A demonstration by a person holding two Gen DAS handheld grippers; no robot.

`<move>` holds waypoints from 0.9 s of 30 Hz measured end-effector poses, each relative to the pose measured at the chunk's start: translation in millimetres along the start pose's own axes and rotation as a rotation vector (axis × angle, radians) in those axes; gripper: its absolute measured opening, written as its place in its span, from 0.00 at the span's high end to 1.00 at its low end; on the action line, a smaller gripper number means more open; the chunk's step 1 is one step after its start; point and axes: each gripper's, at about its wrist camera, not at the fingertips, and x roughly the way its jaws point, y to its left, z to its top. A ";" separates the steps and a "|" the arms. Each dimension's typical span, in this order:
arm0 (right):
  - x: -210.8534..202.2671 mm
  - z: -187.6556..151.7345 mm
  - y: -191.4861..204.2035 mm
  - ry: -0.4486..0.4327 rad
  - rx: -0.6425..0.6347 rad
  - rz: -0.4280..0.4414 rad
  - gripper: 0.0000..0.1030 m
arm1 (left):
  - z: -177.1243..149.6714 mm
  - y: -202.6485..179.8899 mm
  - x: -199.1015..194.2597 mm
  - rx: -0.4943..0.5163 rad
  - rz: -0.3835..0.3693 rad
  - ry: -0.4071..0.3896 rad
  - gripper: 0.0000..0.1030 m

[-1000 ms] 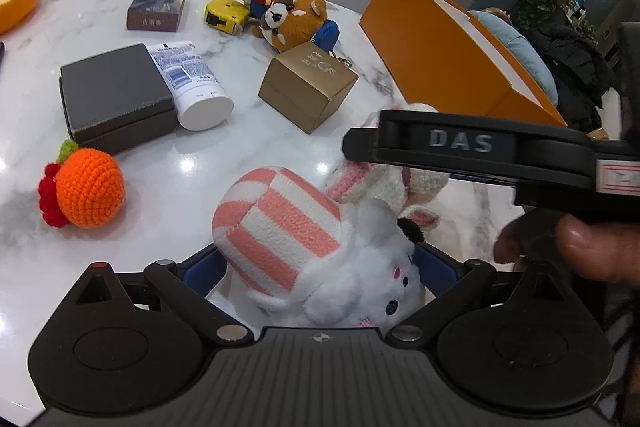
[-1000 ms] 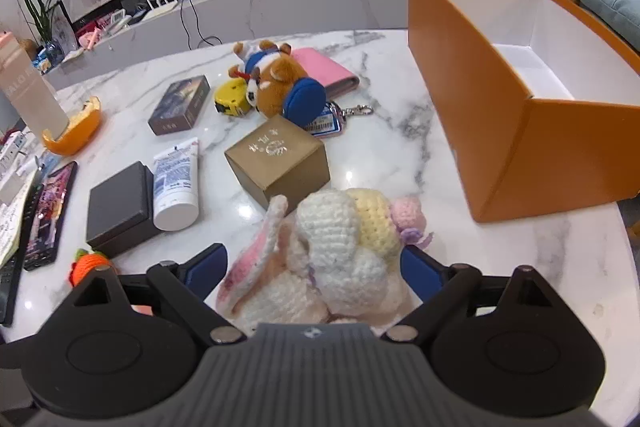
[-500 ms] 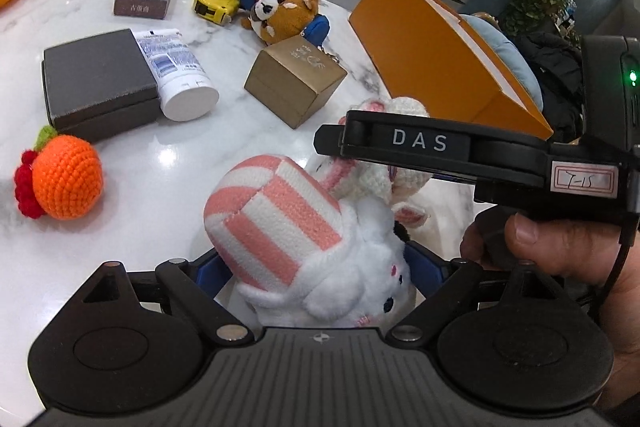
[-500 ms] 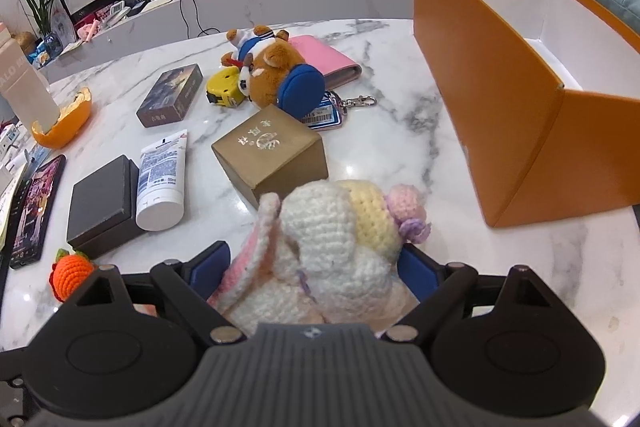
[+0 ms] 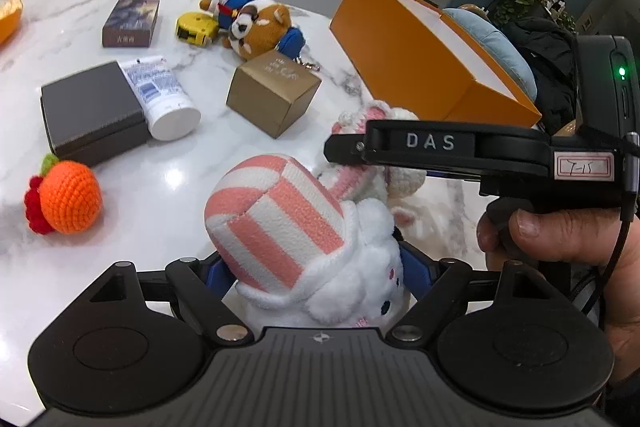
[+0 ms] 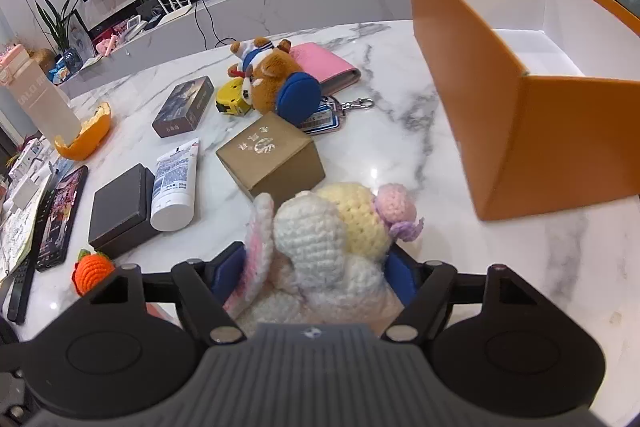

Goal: Organize objects
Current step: 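Lift both plush toys and carry them toward the orange box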

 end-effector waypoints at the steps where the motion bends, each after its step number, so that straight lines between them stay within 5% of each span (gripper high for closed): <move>1: -2.4 -0.4 -1.7 -0.004 0.002 0.003 0.28 | 1.0 -1.4 -1.3 0.004 0.002 -0.003 0.07; 27: -83.2 17.4 -35.4 -0.162 0.010 0.052 0.37 | 26.9 -27.7 -36.0 0.071 0.058 -0.103 0.07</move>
